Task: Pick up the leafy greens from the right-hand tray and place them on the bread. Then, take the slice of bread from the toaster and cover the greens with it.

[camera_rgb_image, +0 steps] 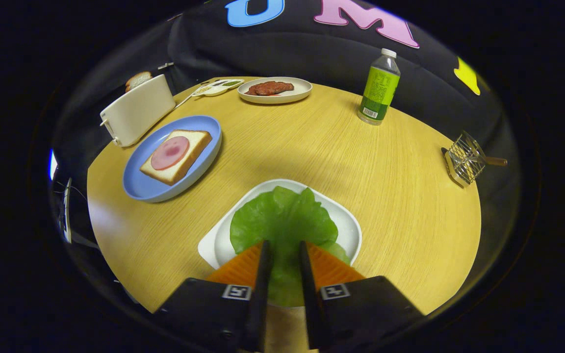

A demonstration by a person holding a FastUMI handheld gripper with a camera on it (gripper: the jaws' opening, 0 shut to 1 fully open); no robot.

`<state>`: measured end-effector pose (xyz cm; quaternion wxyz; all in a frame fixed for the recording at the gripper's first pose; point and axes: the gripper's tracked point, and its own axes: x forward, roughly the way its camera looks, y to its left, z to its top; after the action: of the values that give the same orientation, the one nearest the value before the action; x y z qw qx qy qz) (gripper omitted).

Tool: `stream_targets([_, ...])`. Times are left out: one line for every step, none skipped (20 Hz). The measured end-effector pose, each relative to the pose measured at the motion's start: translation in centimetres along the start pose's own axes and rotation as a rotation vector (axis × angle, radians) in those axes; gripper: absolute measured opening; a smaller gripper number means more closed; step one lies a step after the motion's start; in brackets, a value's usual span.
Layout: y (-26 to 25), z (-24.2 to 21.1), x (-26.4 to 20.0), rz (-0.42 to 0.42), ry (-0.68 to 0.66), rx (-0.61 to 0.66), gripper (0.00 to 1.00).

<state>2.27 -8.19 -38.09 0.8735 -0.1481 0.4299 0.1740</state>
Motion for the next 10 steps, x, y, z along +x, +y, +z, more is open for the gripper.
stream_targets([0.1, 0.0, 0.1, 0.004, -0.002, -0.010, 0.23])
stream_targets([0.1, 0.1, 0.2, 0.012, -0.002, -0.017, 0.22])
stream_targets([0.1, 0.1, 0.0, 0.017, 0.000, -0.002, 0.22])
stream_targets([0.1, 0.1, 0.1, 0.024, 0.006, 0.013, 0.10])
stream_targets([0.2, 0.1, 0.0, 0.037, 0.009, 0.030, 0.10])
stream_targets([0.2, 0.1, 0.0, 0.053, 0.015, 0.046, 0.07])
stream_targets([0.4, 0.2, -0.1, 0.070, 0.021, 0.068, 0.07])
stream_targets([0.8, 0.2, -0.2, 0.096, 0.032, 0.091, 0.05])
stream_targets([1.2, 0.5, -0.5, 0.112, 0.022, 0.101, 0.05])
stream_targets([1.2, 1.0, -0.9, 0.108, 0.006, 0.095, 0.05])
